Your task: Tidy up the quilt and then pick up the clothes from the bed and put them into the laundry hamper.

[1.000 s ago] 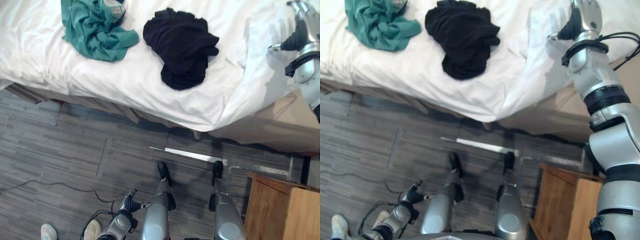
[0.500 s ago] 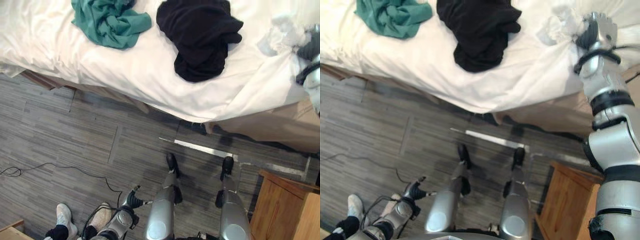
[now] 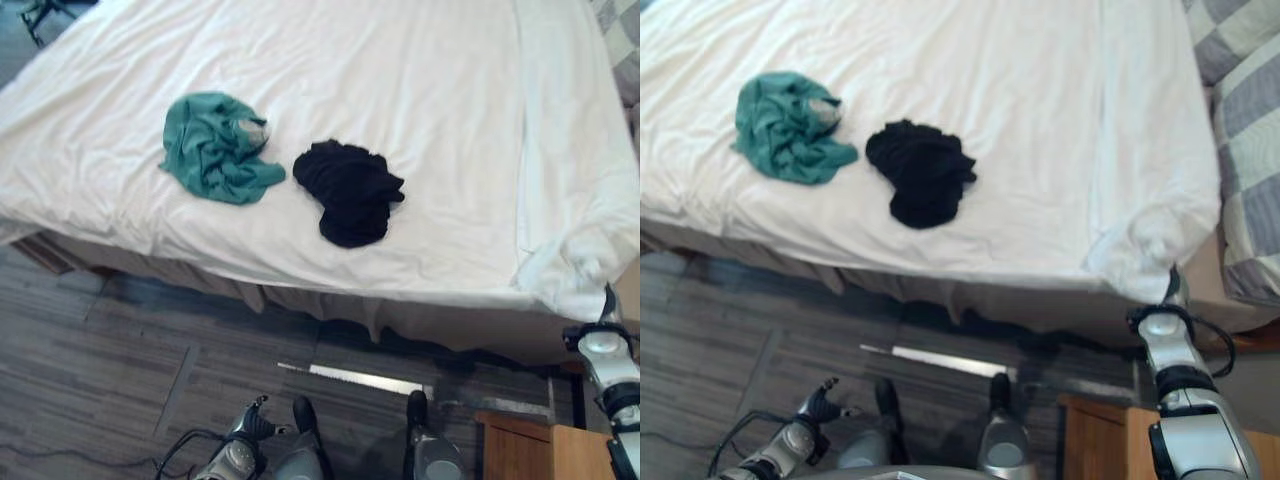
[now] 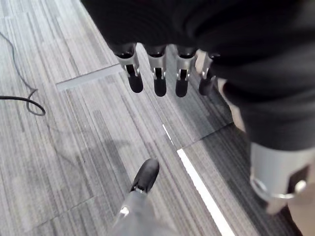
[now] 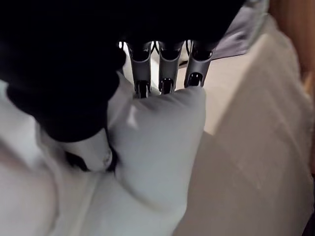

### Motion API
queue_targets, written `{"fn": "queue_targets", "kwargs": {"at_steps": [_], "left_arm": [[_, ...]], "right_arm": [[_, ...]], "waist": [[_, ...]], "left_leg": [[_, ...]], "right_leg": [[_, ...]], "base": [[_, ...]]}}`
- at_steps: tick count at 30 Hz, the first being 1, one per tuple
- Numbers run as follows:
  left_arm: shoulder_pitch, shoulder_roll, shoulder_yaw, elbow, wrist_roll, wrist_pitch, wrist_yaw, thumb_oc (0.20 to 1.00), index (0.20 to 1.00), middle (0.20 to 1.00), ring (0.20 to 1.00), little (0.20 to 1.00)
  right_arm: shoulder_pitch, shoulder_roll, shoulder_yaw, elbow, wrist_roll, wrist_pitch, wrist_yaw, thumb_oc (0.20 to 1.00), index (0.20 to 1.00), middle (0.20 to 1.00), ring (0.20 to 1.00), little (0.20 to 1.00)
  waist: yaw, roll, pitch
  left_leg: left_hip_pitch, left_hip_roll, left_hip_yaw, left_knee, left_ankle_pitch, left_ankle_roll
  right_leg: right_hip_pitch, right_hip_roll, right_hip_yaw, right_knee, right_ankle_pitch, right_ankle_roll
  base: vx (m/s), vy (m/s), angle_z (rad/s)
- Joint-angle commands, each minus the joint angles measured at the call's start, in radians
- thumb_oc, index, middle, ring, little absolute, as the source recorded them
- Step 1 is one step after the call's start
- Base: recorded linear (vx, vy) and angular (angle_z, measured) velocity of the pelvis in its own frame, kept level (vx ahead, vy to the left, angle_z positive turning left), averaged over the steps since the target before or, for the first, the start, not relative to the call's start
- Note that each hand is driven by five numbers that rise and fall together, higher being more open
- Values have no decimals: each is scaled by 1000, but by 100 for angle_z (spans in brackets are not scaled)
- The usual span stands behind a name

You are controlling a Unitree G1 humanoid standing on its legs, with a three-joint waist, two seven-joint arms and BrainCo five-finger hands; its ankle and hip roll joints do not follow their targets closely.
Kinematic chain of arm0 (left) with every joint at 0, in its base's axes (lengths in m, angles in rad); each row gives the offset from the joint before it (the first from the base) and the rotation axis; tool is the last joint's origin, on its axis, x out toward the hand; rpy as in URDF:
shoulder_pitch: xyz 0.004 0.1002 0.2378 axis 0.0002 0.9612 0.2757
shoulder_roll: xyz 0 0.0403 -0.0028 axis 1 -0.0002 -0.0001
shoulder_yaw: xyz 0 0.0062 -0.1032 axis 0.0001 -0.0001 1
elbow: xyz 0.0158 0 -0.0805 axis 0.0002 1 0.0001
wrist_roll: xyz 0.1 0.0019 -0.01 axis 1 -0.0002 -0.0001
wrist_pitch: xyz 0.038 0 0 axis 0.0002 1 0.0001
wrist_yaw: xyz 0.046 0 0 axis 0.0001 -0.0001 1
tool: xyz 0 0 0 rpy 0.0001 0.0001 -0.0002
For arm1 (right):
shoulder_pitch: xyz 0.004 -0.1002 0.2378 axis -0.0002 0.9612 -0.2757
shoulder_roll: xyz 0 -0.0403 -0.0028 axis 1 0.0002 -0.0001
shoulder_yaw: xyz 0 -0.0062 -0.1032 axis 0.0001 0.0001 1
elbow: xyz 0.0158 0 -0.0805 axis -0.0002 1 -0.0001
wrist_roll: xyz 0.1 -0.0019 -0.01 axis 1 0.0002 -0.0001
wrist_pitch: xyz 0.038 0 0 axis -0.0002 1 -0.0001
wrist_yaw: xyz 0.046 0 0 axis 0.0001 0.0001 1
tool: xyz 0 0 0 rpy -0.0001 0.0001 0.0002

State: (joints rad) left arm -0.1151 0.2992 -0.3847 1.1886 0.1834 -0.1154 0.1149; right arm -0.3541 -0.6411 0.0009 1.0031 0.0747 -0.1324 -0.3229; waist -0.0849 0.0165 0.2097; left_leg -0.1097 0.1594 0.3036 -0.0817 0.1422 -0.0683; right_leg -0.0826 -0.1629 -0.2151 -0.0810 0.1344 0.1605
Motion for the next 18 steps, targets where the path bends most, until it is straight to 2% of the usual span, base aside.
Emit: {"fn": "queue_targets", "kwargs": {"at_steps": [1,5,8,9,11,13,18], "left_arm": [[-4,19,31,60,64,19,-2,1000,1000,1000,1000,1000],[20,20,56,78,81,26,-9,1000,1000,1000,1000,1000],[48,23,78,93,91,32,-14,1000,1000,1000,1000,1000],[62,22,92,103,90,35,-12,1000,1000,1000,1000,1000],[79,14,104,110,90,40,-7,1000,1000,1000,1000,1000],[96,0,127,127,98,48,5,1000,1000,1000,1000,1000],[109,-11,148,130,114,56,8,1000,1000,1000,1000,1000]], "right_arm": [[91,67,-11,129,126,41,42,1000,1000,1000,1000,1000],[221,135,-100,161,209,35,70,1000,1000,1000,1000,1000],[292,142,-166,163,242,35,63,1000,1000,1000,1000,1000],[324,125,-226,137,272,26,33,1000,1000,1000,1000,1000],[368,105,-287,45,263,16,-18,1000,1000,1000,1000,1000],[443,81,-372,-209,185,1,-105,1000,1000,1000,1000,1000],[446,25,-436,-514,65,-20,-183,1000,1000,1000,1000,1000]], "waist": [[-20,-24,-4],[-40,-31,-48],[-49,-39,-69],[-57,-45,-76],[-65,-50,-80],[-77,-57,-81],[-71,-61,-80]], "left_leg": [[83,56,51,-6,-46,-93],[110,54,61,-6,-62,-90],[130,52,70,-6,-73,-89],[137,53,75,-6,-76,-89],[146,52,79,-6,-82,-87],[155,49,79,-6,-91,-85],[155,50,72,-6,-96,-81]], "right_leg": [[-7,-4,56,2,-31,30],[14,-8,62,-6,-31,34],[26,-10,68,-6,-32,38],[30,-11,72,-6,-31,39],[35,-12,74,-6,-31,42],[43,-13,74,-6,-33,43],[48,-14,72,-4,-39,41]], "base": [[93,32,-4],[82,31,-4],[81,36,5],[78,55,7],[70,53,12],[59,45,4],[18,13,-6]]}}
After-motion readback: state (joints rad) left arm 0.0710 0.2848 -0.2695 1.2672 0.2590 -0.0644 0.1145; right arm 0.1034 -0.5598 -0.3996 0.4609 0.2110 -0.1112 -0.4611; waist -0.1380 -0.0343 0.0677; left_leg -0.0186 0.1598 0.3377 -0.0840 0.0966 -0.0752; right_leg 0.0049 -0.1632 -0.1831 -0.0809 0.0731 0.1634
